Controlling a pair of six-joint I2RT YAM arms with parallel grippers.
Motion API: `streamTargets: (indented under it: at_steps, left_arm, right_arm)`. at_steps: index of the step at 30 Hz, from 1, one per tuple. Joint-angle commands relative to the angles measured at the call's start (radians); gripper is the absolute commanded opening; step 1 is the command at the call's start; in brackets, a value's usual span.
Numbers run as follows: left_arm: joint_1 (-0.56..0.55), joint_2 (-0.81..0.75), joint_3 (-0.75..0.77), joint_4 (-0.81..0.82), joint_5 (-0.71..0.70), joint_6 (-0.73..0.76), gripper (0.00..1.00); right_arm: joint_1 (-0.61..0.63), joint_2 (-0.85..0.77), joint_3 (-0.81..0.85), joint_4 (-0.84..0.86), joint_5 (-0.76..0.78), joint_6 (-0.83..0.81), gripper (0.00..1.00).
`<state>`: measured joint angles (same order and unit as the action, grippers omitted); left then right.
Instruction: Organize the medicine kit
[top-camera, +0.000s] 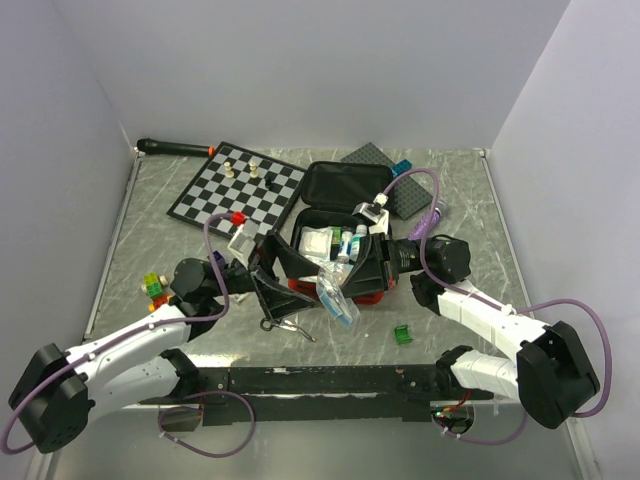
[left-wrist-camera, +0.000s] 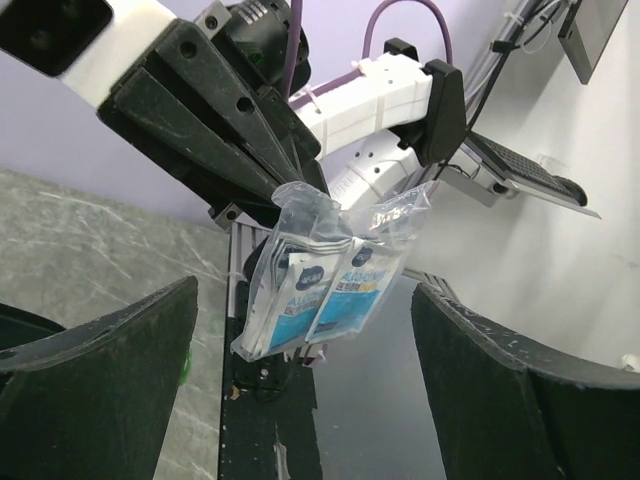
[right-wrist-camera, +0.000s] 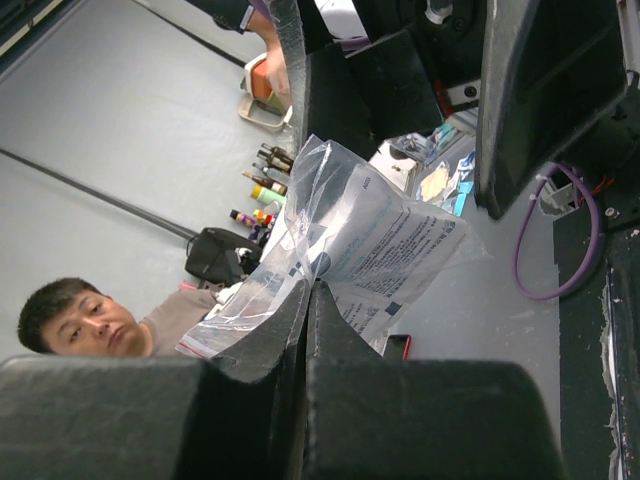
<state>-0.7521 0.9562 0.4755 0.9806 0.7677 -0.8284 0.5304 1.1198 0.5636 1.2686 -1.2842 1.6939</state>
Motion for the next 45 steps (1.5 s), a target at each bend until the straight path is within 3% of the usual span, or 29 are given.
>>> streamTargets:
  at_steps: [1, 7, 12, 22, 24, 26, 27, 30, 32, 34, 36, 38, 42, 45]
  left_arm:
    - [-0.035, 0.05, 0.066, 0.037, 0.045, 0.024, 0.89]
    - [-0.066, 0.085, 0.095, -0.003, 0.028, 0.048, 0.76]
    - [-0.069, 0.076, 0.084, -0.011, 0.022, 0.054, 0.5]
    - [-0.069, 0.049, 0.055, 0.0, 0.01, 0.054, 0.15]
    - [-0.069, 0.05, 0.054, 0.0, 0.015, 0.054, 0.03]
    - [-0.069, 0.047, 0.051, -0.013, 0.01, 0.058, 0.01]
    - [-0.07, 0.041, 0.048, -0.025, 0.007, 0.061, 0.01]
    - [-0.069, 0.02, 0.026, -0.06, -0.007, 0.078, 0.01]
    - [-0.069, -0.008, 0.014, -0.109, -0.027, 0.097, 0.01]
    - [-0.07, -0.037, 0.002, -0.155, -0.056, 0.112, 0.01]
    - [-0.07, -0.068, -0.011, -0.21, -0.094, 0.126, 0.01]
    - [-0.069, -0.102, -0.023, -0.276, -0.151, 0.137, 0.01]
    - [-0.069, -0.163, -0.044, -0.445, -0.339, 0.14, 0.01]
    - [-0.069, -0.152, -0.02, -0.557, -0.514, 0.132, 0.01]
  right_arm:
    - [0.006, -0.011, 0.015, 0.368, -0.003, -0.008, 0.0]
    - [0.008, -0.02, 0.009, 0.315, -0.009, -0.046, 0.0]
    - [0.008, -0.038, 0.002, 0.275, -0.009, -0.077, 0.0]
    - [0.006, -0.046, 0.007, 0.242, -0.009, -0.096, 0.0]
    - [0.006, -0.048, 0.01, 0.229, -0.009, -0.1, 0.15]
    - [0.006, -0.055, 0.015, 0.194, -0.01, -0.128, 0.37]
    - [0.006, -0.06, 0.013, 0.152, -0.01, -0.149, 0.4]
    - [0.003, -0.112, 0.013, -0.07, 0.006, -0.31, 0.53]
    - [0.0, -0.168, 0.03, -0.316, 0.037, -0.493, 0.68]
    - [-0.003, -0.236, 0.082, -0.64, 0.095, -0.709, 0.73]
    - [-0.006, -0.284, 0.162, -1.012, 0.243, -0.917, 0.74]
    - [-0.006, -0.328, 0.244, -1.246, 0.452, -1.087, 0.74]
    - [-0.004, -0.374, 0.289, -1.409, 0.765, -1.155, 0.73]
    - [-0.003, -0.353, 0.317, -1.518, 0.909, -1.183, 0.71]
